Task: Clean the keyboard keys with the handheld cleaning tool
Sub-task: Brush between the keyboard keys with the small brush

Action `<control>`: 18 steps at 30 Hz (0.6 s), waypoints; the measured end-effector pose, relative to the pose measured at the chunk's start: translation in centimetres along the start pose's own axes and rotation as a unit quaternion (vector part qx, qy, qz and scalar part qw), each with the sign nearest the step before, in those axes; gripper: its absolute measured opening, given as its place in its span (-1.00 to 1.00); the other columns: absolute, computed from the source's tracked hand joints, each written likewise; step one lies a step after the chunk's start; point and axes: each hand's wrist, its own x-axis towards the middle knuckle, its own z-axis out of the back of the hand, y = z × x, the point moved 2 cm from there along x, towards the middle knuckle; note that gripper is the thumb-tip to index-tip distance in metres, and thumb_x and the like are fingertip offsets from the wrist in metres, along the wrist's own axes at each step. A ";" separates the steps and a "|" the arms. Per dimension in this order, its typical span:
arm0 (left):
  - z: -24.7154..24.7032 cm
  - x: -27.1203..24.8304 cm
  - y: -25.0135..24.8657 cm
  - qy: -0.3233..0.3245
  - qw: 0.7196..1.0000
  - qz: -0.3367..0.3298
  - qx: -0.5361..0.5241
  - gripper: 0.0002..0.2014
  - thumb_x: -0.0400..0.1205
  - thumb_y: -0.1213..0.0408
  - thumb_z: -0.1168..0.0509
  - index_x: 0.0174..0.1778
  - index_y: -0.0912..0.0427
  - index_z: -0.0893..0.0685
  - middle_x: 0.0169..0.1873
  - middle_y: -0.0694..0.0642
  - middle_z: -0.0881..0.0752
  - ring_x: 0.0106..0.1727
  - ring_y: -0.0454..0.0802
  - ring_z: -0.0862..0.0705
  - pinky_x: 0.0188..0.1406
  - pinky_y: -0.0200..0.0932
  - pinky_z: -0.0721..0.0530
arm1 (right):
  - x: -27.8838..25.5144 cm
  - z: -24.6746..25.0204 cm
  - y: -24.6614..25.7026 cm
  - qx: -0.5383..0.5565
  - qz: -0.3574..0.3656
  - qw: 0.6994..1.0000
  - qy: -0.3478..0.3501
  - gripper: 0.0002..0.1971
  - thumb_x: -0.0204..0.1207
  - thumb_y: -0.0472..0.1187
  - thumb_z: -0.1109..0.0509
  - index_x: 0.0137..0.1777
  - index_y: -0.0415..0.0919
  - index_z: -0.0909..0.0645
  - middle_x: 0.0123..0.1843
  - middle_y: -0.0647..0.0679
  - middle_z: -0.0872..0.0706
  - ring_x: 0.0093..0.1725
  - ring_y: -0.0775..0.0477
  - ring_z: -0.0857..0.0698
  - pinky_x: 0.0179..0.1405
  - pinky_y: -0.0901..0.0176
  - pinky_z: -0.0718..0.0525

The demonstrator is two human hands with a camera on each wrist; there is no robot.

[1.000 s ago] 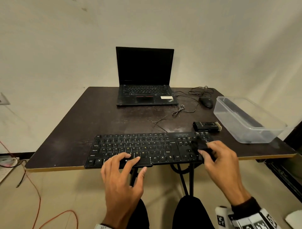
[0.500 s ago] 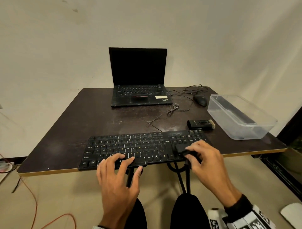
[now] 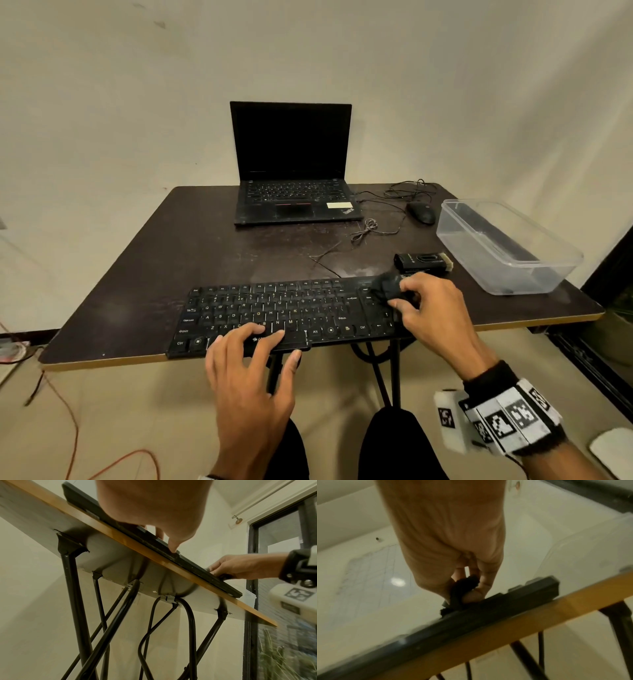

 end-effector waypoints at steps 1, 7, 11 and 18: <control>0.0 0.0 -0.1 -0.001 1.000 -0.001 0.000 -0.61 0.63 -0.10 -0.36 0.20 0.09 -0.85 0.28 0.08 -0.65 0.41 0.12 -0.54 0.63 0.33 -0.33 | -0.3 -0.4 0.5 0.006 0.015 1.000 0.022 -0.93 0.55 -0.17 -0.66 -0.10 -0.05 -0.83 -0.05 0.12 -0.80 -0.08 0.00 -0.72 -0.02 0.07 -0.64; 0.2 0.1 -0.2 0.000 1.000 0.003 0.002 -0.61 0.63 -0.09 -0.36 0.18 0.09 -0.85 0.26 0.09 -0.65 0.36 0.14 -0.54 0.57 0.35 -0.39 | 1.5 1.2 -1.1 -0.029 -0.057 0.997 -0.033 -0.82 0.61 -0.17 -0.62 -0.20 0.04 -0.73 -0.24 0.14 -0.66 -0.08 -0.11 -0.73 -0.04 0.19 -0.45; 0.1 0.0 -0.1 0.001 1.000 0.005 0.004 -0.60 0.63 -0.10 -0.36 0.18 0.10 -0.85 0.27 0.10 -0.65 0.37 0.18 -0.55 0.57 0.32 -0.37 | 1.3 -0.3 0.8 -0.013 -0.008 0.999 0.032 -0.97 0.59 -0.16 -0.63 -0.05 0.00 -0.85 -0.05 0.09 -0.78 -0.03 -0.02 -0.73 -0.03 0.22 -0.51; 0.1 0.0 -0.1 0.007 1.000 0.004 0.007 -0.59 0.64 -0.10 -0.35 0.19 0.10 -0.86 0.27 0.10 -0.66 0.37 0.24 -0.59 0.64 0.21 -0.28 | 3.4 -0.1 0.7 -0.035 -0.043 0.998 0.001 -0.97 0.62 -0.22 -0.57 0.01 -0.10 -0.85 0.00 -0.07 -0.81 0.15 -0.20 -0.77 0.02 0.23 -0.41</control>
